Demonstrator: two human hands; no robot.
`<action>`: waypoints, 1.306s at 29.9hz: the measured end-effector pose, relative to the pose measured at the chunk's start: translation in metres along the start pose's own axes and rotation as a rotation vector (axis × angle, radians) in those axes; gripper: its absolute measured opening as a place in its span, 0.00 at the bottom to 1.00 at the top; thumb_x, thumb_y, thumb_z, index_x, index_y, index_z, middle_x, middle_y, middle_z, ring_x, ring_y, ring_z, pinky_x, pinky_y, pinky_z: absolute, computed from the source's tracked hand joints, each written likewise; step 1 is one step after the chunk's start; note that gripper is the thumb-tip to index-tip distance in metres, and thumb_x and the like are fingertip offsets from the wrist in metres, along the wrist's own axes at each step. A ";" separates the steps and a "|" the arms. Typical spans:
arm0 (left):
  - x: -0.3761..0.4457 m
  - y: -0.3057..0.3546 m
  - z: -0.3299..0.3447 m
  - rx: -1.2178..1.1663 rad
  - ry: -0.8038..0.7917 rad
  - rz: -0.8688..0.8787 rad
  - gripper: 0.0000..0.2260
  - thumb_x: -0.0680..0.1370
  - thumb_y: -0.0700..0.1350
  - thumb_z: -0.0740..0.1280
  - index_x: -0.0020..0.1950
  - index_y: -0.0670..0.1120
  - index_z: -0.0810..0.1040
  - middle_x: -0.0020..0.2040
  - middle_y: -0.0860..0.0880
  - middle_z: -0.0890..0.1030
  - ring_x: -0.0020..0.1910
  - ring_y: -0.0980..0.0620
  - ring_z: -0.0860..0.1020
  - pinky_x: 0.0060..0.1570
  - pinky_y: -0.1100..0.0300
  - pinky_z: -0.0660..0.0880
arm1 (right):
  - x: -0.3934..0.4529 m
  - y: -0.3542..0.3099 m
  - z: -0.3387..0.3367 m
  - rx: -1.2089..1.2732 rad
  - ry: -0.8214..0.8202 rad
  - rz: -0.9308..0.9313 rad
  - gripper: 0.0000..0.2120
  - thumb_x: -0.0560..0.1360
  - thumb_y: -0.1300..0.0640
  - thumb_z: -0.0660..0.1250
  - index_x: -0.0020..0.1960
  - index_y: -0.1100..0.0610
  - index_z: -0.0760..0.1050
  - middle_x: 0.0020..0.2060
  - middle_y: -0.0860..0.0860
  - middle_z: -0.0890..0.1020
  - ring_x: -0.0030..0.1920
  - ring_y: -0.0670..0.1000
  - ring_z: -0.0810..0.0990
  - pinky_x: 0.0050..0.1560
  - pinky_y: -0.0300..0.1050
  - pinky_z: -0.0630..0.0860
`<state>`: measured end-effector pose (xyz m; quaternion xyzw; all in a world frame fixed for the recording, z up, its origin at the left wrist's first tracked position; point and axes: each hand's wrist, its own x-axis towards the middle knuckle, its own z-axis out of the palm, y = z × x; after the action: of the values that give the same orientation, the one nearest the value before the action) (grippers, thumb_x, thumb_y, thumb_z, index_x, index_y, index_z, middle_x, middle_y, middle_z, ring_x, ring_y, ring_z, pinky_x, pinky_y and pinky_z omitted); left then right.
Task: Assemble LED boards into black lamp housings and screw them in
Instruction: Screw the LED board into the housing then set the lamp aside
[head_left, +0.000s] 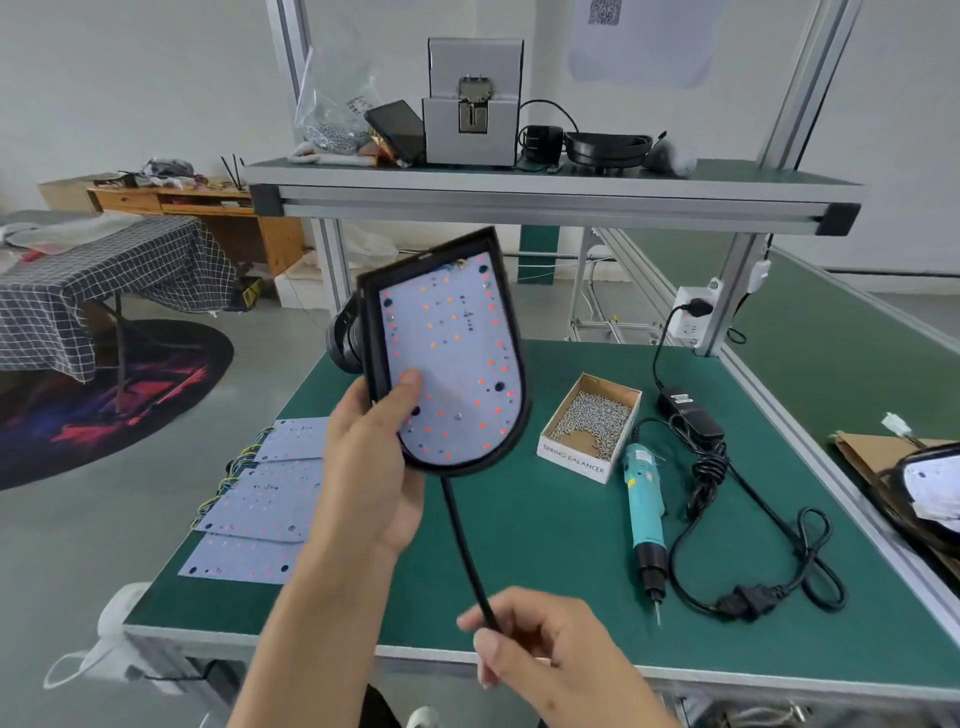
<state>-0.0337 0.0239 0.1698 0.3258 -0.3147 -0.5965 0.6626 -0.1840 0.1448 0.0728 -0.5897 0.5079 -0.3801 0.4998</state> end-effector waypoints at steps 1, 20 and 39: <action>0.006 0.008 -0.002 -0.006 0.012 0.014 0.10 0.83 0.37 0.64 0.63 0.41 0.80 0.57 0.45 0.87 0.53 0.49 0.86 0.51 0.55 0.84 | -0.003 0.001 -0.003 0.000 -0.024 0.018 0.05 0.79 0.53 0.70 0.52 0.48 0.85 0.37 0.48 0.87 0.39 0.44 0.83 0.49 0.35 0.76; -0.032 -0.063 -0.018 0.088 -0.381 -0.324 0.18 0.81 0.43 0.67 0.69 0.41 0.77 0.65 0.43 0.83 0.65 0.44 0.81 0.61 0.49 0.80 | 0.091 -0.069 -0.054 1.042 0.263 -0.195 0.12 0.76 0.51 0.68 0.55 0.55 0.85 0.54 0.55 0.86 0.54 0.56 0.86 0.56 0.53 0.84; -0.030 -0.080 0.017 0.289 -0.267 0.007 0.08 0.78 0.42 0.69 0.54 0.51 0.84 0.55 0.44 0.87 0.55 0.41 0.85 0.57 0.44 0.82 | 0.033 -0.007 -0.074 0.769 0.304 -0.147 0.26 0.79 0.43 0.73 0.74 0.48 0.75 0.70 0.55 0.80 0.70 0.59 0.79 0.68 0.64 0.77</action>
<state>-0.0967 0.0468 0.1145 0.3345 -0.4832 -0.5808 0.5633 -0.2466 0.0975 0.0930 -0.3322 0.3537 -0.6592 0.5745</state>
